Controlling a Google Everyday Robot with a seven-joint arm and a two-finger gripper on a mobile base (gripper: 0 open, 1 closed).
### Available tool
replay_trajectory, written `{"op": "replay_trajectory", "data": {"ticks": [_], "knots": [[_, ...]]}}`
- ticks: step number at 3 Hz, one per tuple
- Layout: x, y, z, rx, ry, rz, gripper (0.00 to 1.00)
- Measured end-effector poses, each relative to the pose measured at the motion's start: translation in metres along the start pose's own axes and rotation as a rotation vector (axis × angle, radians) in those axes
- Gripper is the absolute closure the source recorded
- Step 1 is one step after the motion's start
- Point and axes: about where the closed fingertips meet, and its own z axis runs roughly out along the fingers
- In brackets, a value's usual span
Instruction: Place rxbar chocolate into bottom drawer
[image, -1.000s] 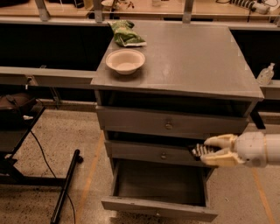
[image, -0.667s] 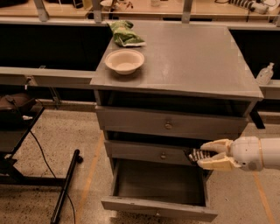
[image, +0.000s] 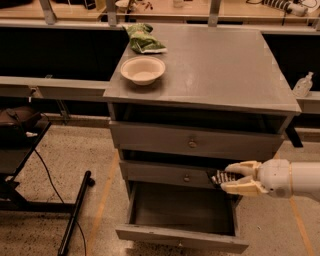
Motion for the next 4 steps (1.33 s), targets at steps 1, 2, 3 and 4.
{"op": "replay_trajectory", "data": {"ticks": [1, 2, 3, 4], "knots": [[0.036, -0.003, 0.057, 0.044, -0.112, -0.003, 1.00], [0.069, -0.017, 0.108, 0.115, -0.146, -0.029, 1.00], [0.095, -0.036, 0.139, 0.130, -0.140, -0.036, 1.00], [0.097, -0.038, 0.143, 0.127, -0.142, -0.033, 1.00]]}}
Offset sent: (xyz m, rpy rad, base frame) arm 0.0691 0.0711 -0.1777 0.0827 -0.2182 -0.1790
